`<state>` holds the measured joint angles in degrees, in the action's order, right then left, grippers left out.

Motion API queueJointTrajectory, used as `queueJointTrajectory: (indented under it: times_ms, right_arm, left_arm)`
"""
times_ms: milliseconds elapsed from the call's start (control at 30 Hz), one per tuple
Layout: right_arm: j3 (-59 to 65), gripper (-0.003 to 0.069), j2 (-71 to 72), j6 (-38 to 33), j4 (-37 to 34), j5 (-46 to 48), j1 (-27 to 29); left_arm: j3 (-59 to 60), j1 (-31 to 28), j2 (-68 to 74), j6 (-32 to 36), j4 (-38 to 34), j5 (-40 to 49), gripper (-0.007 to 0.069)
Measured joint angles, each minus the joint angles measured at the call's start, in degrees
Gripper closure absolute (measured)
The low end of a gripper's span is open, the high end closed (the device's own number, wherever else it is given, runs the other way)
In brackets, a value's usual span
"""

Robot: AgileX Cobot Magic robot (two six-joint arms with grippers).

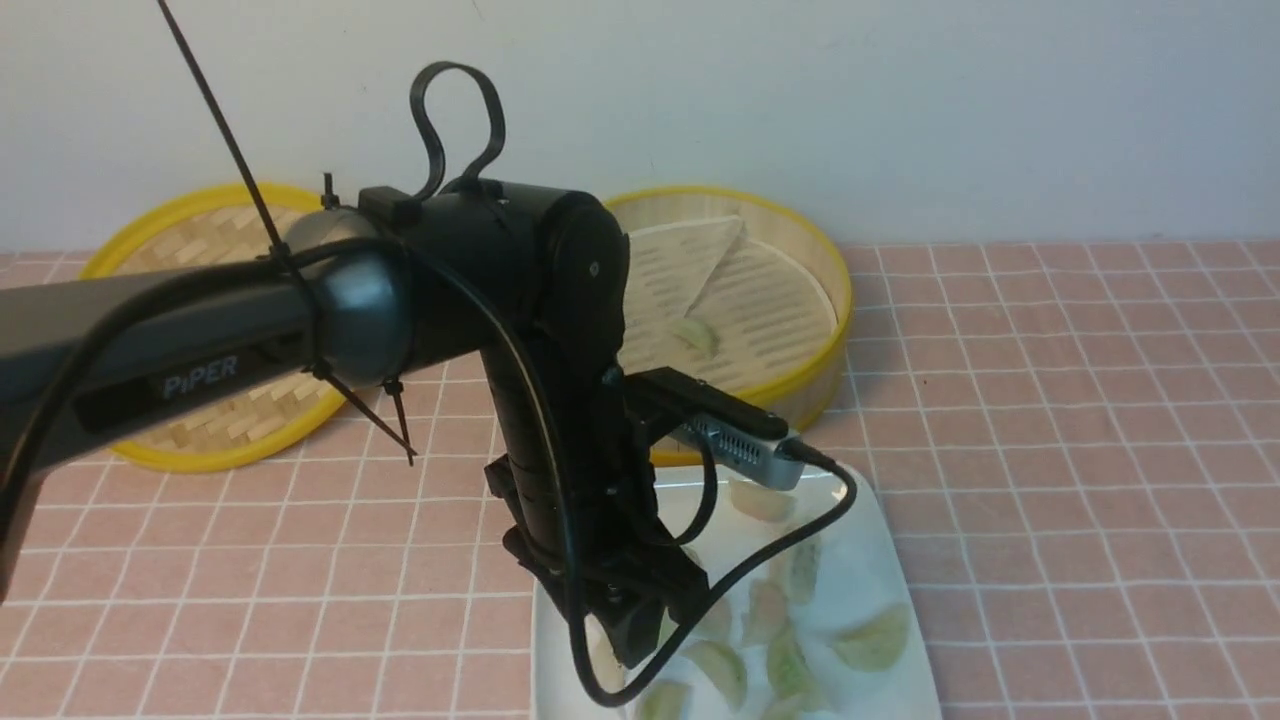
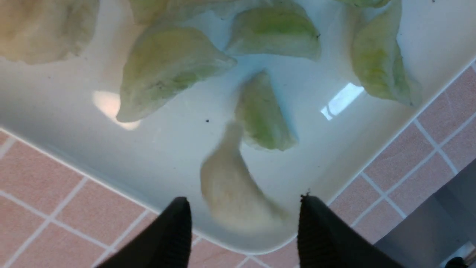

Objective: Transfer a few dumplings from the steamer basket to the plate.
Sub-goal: Use the left arm to put the dumpling into the plate, then use the right arm to grab a dumpling from inside the steamer

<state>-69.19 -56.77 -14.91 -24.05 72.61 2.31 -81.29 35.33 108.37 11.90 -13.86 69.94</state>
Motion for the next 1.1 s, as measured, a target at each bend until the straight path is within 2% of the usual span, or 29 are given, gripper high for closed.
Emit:
queueJointTrajectory:
  times_ms: [33,100,167,267,300,367,467,667,833,1067,1100]
  right_arm:
    - [0.0,0.0669,-1.0,-0.3,-0.7,0.0,0.0]
    - [0.0,0.0669,-2.2,-0.8,-2.2,0.0,0.0]
    - [0.0,0.0669,-4.4,-1.9,-4.2,0.0,-0.3]
    - [-0.3,0.0669,-8.3,-3.3,-5.5,-0.1,-2.5]
    - [-1.2,0.0669,-10.6,-3.4,-5.4,-0.1,-4.6]
    - [-3.1,0.0669,-14.1,-3.6,-5.0,-0.2,-7.5]
    - [-9.9,0.0669,-22.9,-3.2,-1.4,-0.3,-14.3]
    - [-22.1,0.0668,-36.2,-1.6,4.6,-0.6,-21.2]
    - [-33.1,0.0648,-47.7,-1.2,8.7,-0.8,-25.2]
    - [-49.8,0.0526,-65.1,-0.3,11.7,-0.9,-27.1]
    - [-53.3,0.0487,-68.4,-0.2,12.0,-0.9,-27.1]
  left_arm:
    - [0.0,0.0,0.0,-0.2,0.8,0.0,0.0202]
    - [-0.1,0.0,0.0,-0.8,1.6,0.0,0.0186]
    - [-0.9,0.0,-0.1,-2.0,3.5,0.0,0.0213]
    - [-1.6,0.0,-2.0,-3.8,7.3,0.0,0.0327]
    - [-1.8,0.0,-3.6,-4.9,9.1,0.0,0.0425]
    - [-1.9,-0.4,-6.5,-6.4,10.7,0.0,0.0534]
    - [-2.1,-2.5,-15.1,-9.0,11.9,0.2,0.062]
    - [-2.1,-5.7,-28.2,-10.0,11.9,0.7,0.0631]
    - [-2.1,-6.2,-36.9,-10.1,11.8,1.6,0.0631]
    - [-1.1,-6.2,-48.4,-10.8,11.4,2.0,0.0631]
    - [0.3,-6.2,-50.6,-11.0,11.4,2.0,0.0631]
